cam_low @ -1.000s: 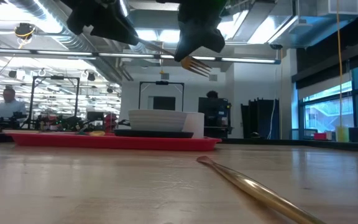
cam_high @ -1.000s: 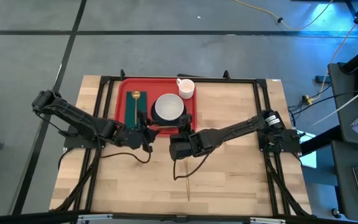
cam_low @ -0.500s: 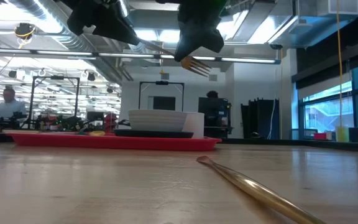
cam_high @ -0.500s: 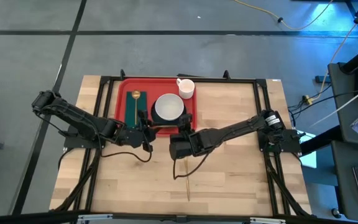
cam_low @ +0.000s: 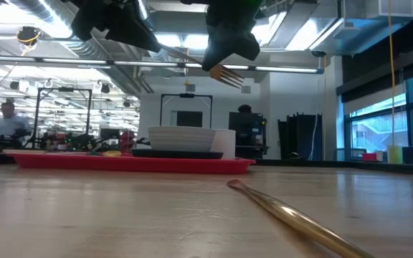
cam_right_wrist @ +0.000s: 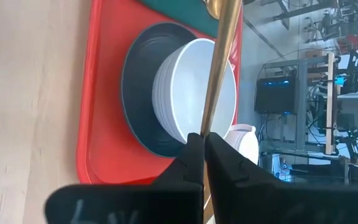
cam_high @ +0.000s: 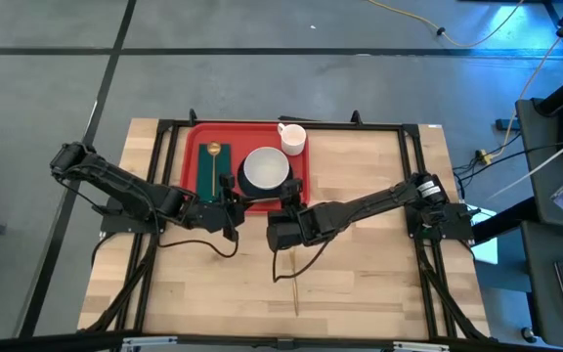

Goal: Set up tray
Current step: Put the gold fork on the green napkin to the left of the gold spoon

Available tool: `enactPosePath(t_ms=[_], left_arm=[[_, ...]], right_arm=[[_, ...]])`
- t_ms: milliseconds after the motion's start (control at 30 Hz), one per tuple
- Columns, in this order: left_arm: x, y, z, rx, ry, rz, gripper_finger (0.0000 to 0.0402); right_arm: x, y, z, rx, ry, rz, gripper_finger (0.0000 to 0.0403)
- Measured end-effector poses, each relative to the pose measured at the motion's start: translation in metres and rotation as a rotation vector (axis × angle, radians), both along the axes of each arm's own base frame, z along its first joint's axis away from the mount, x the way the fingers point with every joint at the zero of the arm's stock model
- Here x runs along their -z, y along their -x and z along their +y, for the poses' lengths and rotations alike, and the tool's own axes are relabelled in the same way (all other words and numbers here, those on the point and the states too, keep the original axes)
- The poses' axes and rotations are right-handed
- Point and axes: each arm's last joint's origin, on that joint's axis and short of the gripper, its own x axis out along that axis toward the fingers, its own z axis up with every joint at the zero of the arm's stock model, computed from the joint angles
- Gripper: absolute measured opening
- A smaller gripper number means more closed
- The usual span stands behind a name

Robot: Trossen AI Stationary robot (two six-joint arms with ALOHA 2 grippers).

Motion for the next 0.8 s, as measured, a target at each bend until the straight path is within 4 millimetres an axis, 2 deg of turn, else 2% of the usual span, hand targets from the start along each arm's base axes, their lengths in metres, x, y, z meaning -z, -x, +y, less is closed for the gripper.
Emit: enactPosePath(t_ms=[167,300,467,667,800], left_arm=[[0.000,0.000,0.000,-0.017,0.034,-0.018,0.0017],[0.001,0.002,0.001,-0.053,0.050,-0.016,0.0017],[0.003,0.004,0.002,-0.063,0.054,-0.004,0.0017],[0.004,0.008,0.005,-0.157,0.070,-0.027,0.0017],[0.005,0.023,0.011,-0.310,0.153,-0.065,0.0017]], right_arm=[[0.000,0.002,0.001,-0.012,0.024,0.035,0.0021],[-0.001,0.003,0.001,0.030,0.050,-0.003,0.0038],[-0.004,0.008,0.001,0.020,-0.004,0.018,0.0093],[-0.029,0.024,0.002,0.036,-0.059,-0.037,0.0193],[-0.062,0.055,-0.004,0.141,-0.140,-0.127,0.0233]])
